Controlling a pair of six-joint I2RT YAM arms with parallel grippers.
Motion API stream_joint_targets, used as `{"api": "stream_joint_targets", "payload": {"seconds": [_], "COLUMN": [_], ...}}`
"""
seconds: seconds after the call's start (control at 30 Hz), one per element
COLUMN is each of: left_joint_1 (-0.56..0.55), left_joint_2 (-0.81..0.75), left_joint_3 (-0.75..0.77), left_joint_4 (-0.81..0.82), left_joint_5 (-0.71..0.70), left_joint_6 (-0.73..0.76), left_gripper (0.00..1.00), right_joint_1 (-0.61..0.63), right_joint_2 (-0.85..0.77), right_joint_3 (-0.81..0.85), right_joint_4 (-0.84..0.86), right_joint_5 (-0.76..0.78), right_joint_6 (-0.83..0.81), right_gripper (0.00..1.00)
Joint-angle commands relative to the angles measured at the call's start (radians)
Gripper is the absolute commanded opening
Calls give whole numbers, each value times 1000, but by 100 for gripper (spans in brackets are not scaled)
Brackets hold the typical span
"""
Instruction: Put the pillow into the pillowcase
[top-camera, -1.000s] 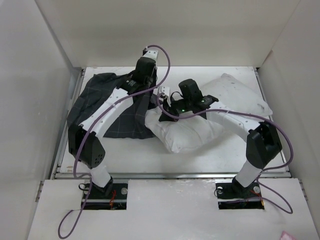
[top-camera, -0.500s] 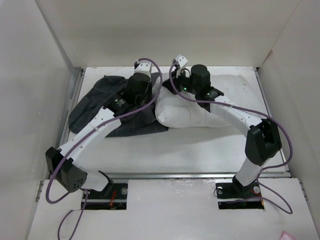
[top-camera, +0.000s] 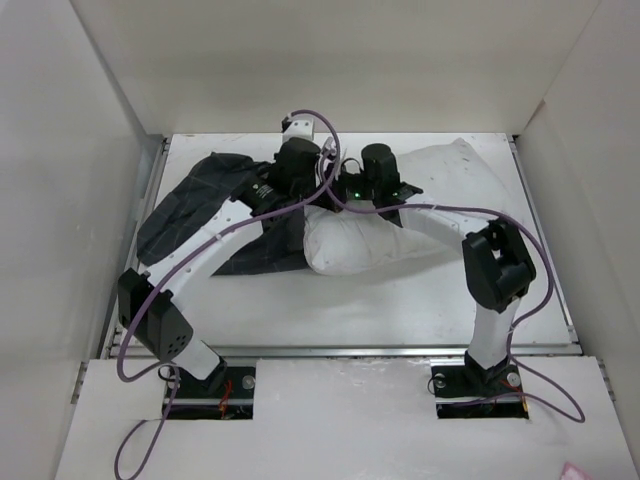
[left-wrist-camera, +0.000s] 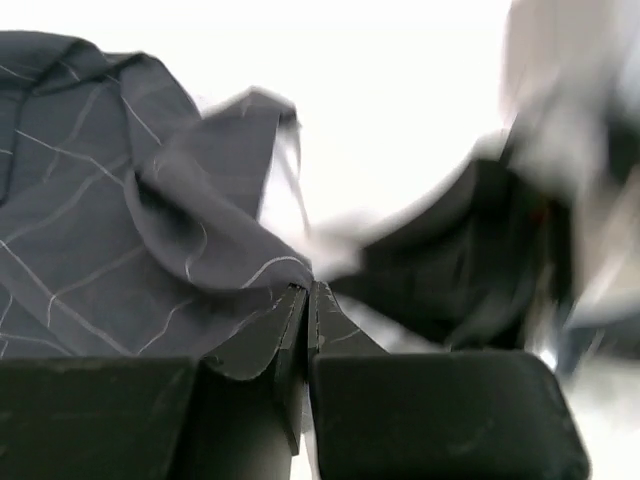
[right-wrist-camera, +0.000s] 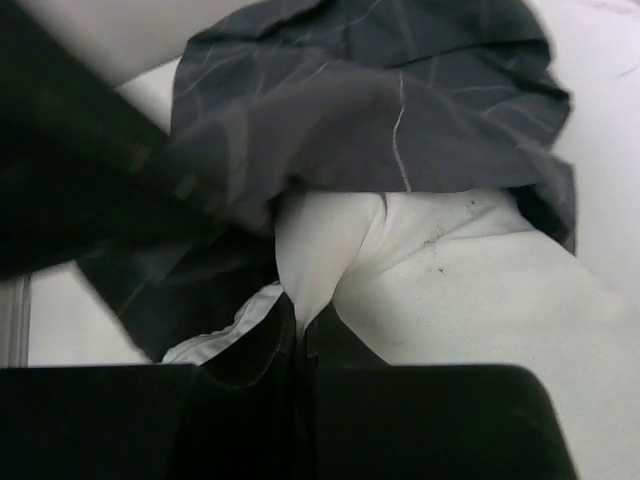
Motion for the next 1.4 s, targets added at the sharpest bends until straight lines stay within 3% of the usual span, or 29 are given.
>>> {"api": "stream_joint_targets", "payload": {"seconds": [0.0,0.13,0.23,0.3,0.47,0.53,0.6,0.7,0.83,0.87,1.03,1.23,1.3,1.37], "left_joint_1": [12,23,23,14,-15,-31,-46,-55,-55,-55,-55,-55,-55,-55], "left_joint_2": [21,55,55,42,2,-11,-24,-73,-108,-117,-128,-110,-97,-76], "left_joint_3": [101,155,169,149,74,35,17,-37,-89,-103,-127,-156,-156,-147], "left_joint_4": [16,-8,-8,-8,21,33,-5,-38,-62,-76,-194,-167,-137,-101], "left_joint_5": [-66,-43,46,78,323,359,312,230,248,248,-30,46,46,46], "left_joint_6": [-37,-26,9,9,18,18,-5,-40,-71,-71,-147,-146,-132,-109], "left_gripper": [0,0,0,0,0,0,0,0,0,0,0,0,0,0], "right_joint_1": [12,21,22,22,22,22,-6,-58,-115,-130,-170,-179,-179,-179], "right_joint_2": [-57,-49,23,47,138,179,210,270,301,310,301,291,301,310], "right_joint_3": [-60,-100,-29,-6,101,111,98,120,141,150,160,169,178,187], "right_joint_4": [111,92,129,221,505,630,787,908,980,980,909,793,752,717], "right_joint_5": [-166,-290,-326,-269,-133,26,131,93,177,161,72,222,236,185], "right_joint_6": [-101,-143,-132,-80,151,301,375,545,688,688,711,757,758,715], "right_gripper": [0,0,0,0,0,0,0,0,0,0,0,0,12,48]}}
